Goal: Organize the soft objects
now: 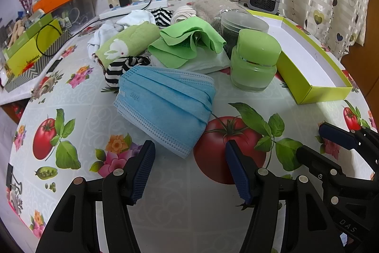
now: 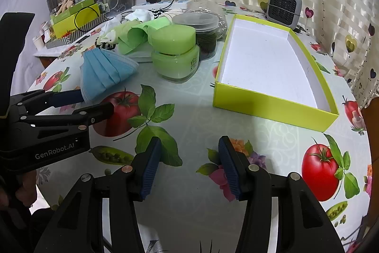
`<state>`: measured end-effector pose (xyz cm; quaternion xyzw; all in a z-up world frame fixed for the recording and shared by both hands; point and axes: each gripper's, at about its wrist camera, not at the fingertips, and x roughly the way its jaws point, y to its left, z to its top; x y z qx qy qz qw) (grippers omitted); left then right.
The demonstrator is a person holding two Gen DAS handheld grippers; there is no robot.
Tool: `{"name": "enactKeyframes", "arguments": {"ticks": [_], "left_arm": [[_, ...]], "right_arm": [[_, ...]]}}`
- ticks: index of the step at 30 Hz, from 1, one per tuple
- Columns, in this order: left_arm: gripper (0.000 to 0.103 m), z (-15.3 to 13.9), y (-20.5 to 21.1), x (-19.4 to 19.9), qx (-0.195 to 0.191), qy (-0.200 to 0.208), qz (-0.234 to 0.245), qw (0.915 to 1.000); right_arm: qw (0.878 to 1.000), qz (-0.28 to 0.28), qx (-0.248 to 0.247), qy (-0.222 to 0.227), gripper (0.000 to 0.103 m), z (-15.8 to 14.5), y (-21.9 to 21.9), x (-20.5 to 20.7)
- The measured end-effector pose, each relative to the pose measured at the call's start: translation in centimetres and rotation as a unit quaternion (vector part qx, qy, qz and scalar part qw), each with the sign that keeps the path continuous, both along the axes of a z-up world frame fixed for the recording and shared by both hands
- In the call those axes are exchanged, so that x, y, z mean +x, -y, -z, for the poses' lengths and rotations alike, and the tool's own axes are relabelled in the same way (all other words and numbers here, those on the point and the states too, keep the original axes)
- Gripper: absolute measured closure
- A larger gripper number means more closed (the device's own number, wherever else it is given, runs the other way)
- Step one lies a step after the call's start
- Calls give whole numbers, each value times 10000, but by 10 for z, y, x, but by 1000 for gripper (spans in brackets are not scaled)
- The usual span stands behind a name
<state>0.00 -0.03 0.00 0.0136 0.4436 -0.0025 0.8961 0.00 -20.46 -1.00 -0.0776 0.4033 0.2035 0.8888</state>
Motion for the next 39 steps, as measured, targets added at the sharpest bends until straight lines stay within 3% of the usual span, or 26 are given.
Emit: {"name": "enactKeyframes", "arguments": {"ticks": [15,39], "left_arm": [[40,0,0,0,9,0,-3,10000],[29,2,-6,3,21,-14,-63,10000]], "right_arm": [[10000,-1,-30,-8,52,0,-2,1],[10000,3,-57,-17,52,0,-2,1]]}}
